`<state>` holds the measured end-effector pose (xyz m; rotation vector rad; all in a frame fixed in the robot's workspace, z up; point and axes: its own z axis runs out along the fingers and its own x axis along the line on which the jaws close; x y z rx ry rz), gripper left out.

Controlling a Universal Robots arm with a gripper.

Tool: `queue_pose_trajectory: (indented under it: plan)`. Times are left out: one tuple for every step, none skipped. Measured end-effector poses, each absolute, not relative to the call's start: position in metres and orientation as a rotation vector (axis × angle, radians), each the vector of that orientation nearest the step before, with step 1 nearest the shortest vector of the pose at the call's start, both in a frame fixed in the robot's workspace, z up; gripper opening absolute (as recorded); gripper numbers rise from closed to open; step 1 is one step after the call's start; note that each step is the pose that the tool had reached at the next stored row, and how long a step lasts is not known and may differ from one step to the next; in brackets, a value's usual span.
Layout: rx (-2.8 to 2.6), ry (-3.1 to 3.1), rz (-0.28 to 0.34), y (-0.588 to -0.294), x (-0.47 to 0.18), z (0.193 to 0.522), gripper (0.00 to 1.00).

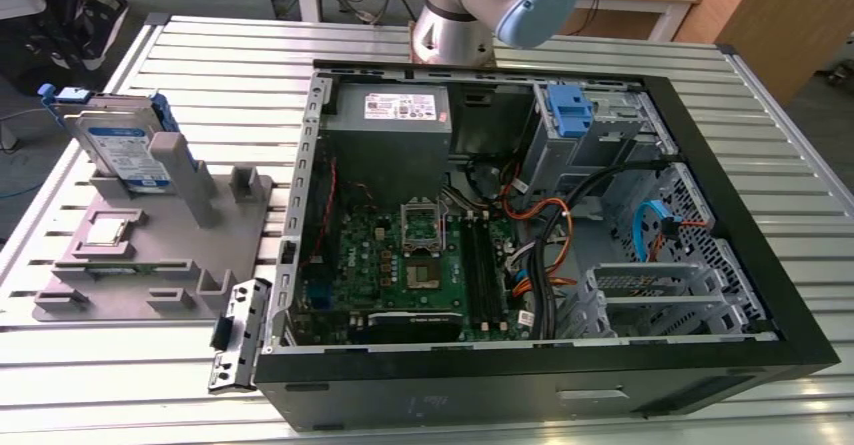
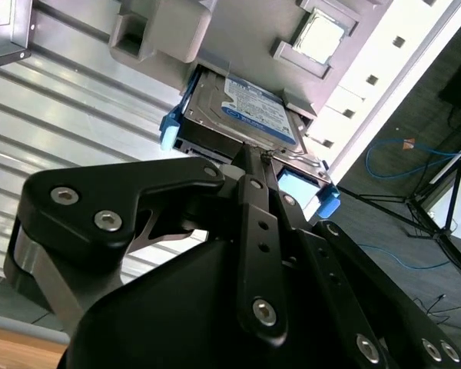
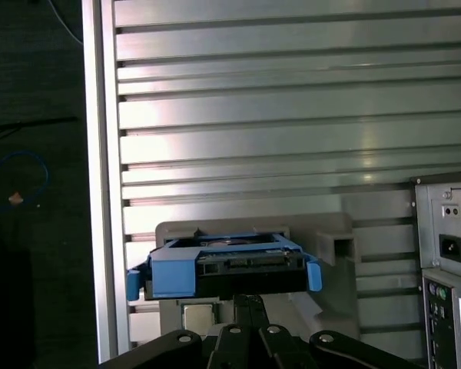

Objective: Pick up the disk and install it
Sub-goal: 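Reach for the disk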

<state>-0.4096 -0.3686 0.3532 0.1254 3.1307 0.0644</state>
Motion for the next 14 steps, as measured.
queue_pose_trajectory:
  plan:
    - [0.125,3.131,0.064,-0.3674,-0.4097,0.3525,0.11]
    - [0.125,3.131,0.065,-0.3662,-0.4101,0.3517,0.11]
    - [0.125,3.130,0.065,-0.3651,-0.4111,0.3508,0.11]
    - [0.125,3.131,0.065,-0.3644,-0.4124,0.3501,0.11]
    - [0.126,3.131,0.064,-0.3636,-0.4137,0.3494,0.11]
    - [0.125,3.131,0.064,-0.3629,-0.4149,0.3485,0.11]
    - [0.125,3.131,0.065,-0.3624,-0.4158,0.3477,0.11]
    - [0.126,3.131,0.064,-0.3623,-0.4163,0.3471,0.11]
    - [0.125,3.131,0.063,-0.3623,-0.4166,0.3468,0.11]
    - [0.125,3.131,0.062,-0.3623,-0.4167,0.3467,0.11]
    - [0.125,3.131,0.062,-0.3623,-0.4168,0.3465,0.11]
    - [0.125,3.131,0.062,-0.3623,-0.4169,0.3467,0.11]
    - [0.125,3.131,0.062,-0.3623,-0.4169,0.3468,0.11]
    - [0.125,3.130,0.063,-0.3623,-0.4169,0.3469,0.11]
